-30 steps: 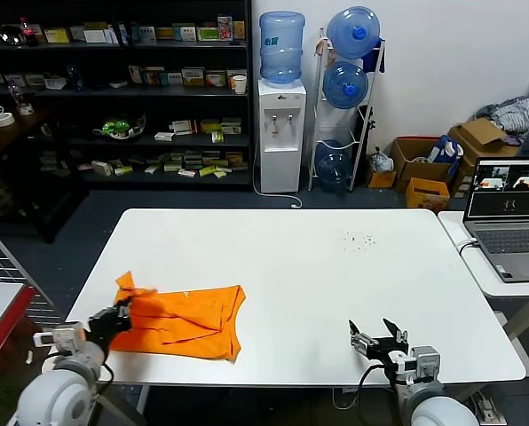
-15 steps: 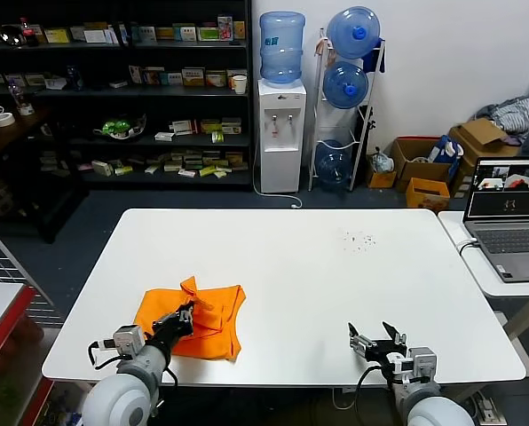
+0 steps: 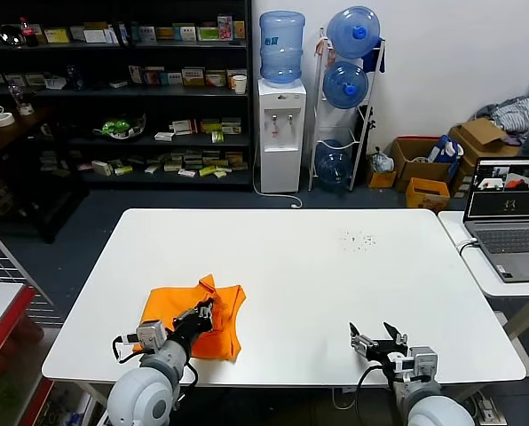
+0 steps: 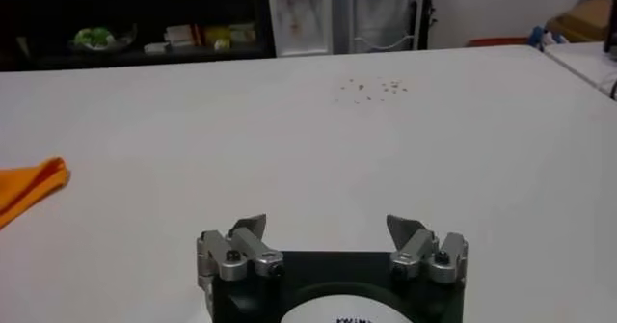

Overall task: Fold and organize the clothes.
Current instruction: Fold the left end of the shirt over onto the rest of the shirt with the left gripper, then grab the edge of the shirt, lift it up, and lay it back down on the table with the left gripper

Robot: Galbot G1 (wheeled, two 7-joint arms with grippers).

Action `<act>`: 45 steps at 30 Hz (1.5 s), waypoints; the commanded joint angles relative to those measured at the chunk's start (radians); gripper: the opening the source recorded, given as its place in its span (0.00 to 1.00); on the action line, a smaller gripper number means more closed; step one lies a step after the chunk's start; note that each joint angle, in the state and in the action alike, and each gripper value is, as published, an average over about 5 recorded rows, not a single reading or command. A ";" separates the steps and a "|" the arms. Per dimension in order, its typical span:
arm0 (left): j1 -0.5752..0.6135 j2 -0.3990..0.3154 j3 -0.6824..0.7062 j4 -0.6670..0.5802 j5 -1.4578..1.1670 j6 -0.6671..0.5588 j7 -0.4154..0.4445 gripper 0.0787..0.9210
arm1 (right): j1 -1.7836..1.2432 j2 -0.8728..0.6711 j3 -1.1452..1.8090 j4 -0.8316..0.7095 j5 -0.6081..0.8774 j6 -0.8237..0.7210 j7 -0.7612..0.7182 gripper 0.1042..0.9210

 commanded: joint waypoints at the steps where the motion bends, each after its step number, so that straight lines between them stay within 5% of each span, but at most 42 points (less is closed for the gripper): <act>1: 0.005 0.005 0.014 -0.009 -0.011 0.017 0.021 0.19 | 0.004 -0.001 0.006 0.000 0.006 0.001 -0.007 0.88; 11: 0.058 0.115 -0.111 -0.079 -0.077 0.046 0.021 0.56 | 0.011 -0.001 0.003 0.015 0.012 0.001 -0.009 0.88; 19: 0.044 0.472 -0.257 0.080 -0.205 0.058 0.174 0.83 | 0.005 -0.017 -0.002 0.041 0.018 0.000 -0.010 0.88; 23: 0.008 0.573 -0.232 0.172 -0.290 0.086 0.262 0.88 | 0.000 -0.014 0.000 0.046 0.017 0.001 -0.011 0.88; 32: -0.042 0.610 -0.170 0.328 -0.326 0.123 0.388 0.88 | -0.021 -0.025 0.016 0.063 0.023 0.000 -0.010 0.88; 45: -0.138 0.579 -0.058 0.381 -0.325 0.128 0.402 0.88 | -0.028 -0.021 0.021 0.065 0.024 -0.003 -0.005 0.88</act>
